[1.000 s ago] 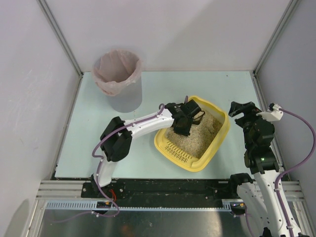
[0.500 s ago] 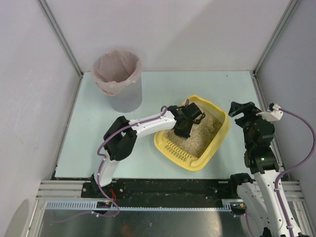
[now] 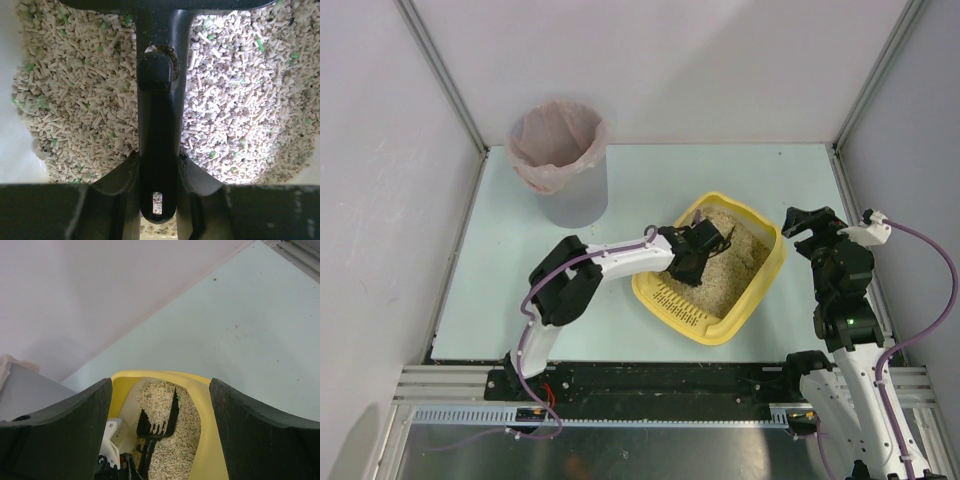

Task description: Clean the litter box

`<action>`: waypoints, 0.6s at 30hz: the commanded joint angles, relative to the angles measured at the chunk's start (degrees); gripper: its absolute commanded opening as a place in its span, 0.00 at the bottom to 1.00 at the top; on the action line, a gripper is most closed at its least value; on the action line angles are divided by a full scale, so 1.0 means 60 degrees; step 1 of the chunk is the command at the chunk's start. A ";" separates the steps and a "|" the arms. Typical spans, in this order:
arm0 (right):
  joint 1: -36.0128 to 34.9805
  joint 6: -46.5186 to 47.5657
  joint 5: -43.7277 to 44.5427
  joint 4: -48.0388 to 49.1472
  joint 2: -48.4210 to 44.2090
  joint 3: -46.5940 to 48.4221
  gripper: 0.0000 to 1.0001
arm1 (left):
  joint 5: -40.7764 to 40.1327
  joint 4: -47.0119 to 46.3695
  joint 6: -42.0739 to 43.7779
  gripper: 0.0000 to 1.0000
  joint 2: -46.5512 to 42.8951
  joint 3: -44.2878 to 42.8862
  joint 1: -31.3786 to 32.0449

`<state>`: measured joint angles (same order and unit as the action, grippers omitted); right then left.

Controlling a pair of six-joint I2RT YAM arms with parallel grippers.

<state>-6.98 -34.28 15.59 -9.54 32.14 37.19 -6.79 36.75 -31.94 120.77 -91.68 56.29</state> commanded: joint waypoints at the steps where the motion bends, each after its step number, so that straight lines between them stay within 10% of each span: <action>1: 0.0036 0.0118 0.0038 0.0286 -0.0025 -0.0002 0.83 | -0.1285 -0.1393 0.0021 0.00 -0.0279 0.0644 -0.0212; 18: 0.0065 0.0103 -0.0036 0.0359 0.0005 -0.0017 0.84 | -0.2721 -0.3664 0.0460 0.00 -0.1656 0.2638 0.0022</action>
<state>-6.94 -34.28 15.55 -9.52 32.14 37.17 -13.32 19.73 -29.87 114.80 -77.54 57.60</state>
